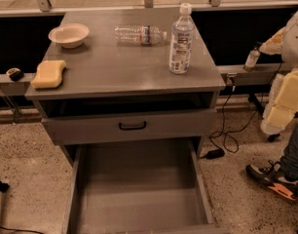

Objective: Place sponge into middle drawer

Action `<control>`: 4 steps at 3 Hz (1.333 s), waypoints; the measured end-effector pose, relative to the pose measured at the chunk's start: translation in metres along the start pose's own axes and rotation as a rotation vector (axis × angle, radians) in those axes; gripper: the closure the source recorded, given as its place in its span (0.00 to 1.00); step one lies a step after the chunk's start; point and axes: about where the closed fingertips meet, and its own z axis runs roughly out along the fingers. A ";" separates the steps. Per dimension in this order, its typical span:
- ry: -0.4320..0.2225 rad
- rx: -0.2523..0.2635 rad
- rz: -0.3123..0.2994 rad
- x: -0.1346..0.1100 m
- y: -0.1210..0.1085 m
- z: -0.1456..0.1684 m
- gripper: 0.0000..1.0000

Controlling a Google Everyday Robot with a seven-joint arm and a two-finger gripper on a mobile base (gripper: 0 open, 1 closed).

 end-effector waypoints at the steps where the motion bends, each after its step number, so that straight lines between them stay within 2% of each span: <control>1: 0.000 0.000 0.000 0.000 0.000 0.000 0.00; 2: 0.002 -0.009 -0.062 -0.027 -0.005 0.008 0.00; 3: 0.031 -0.030 -0.251 -0.119 -0.010 0.041 0.00; 4: 0.015 -0.048 -0.486 -0.216 0.013 0.078 0.00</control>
Offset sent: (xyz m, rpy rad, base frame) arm 0.0580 0.1173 -0.0075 -0.0868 0.0309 0.2868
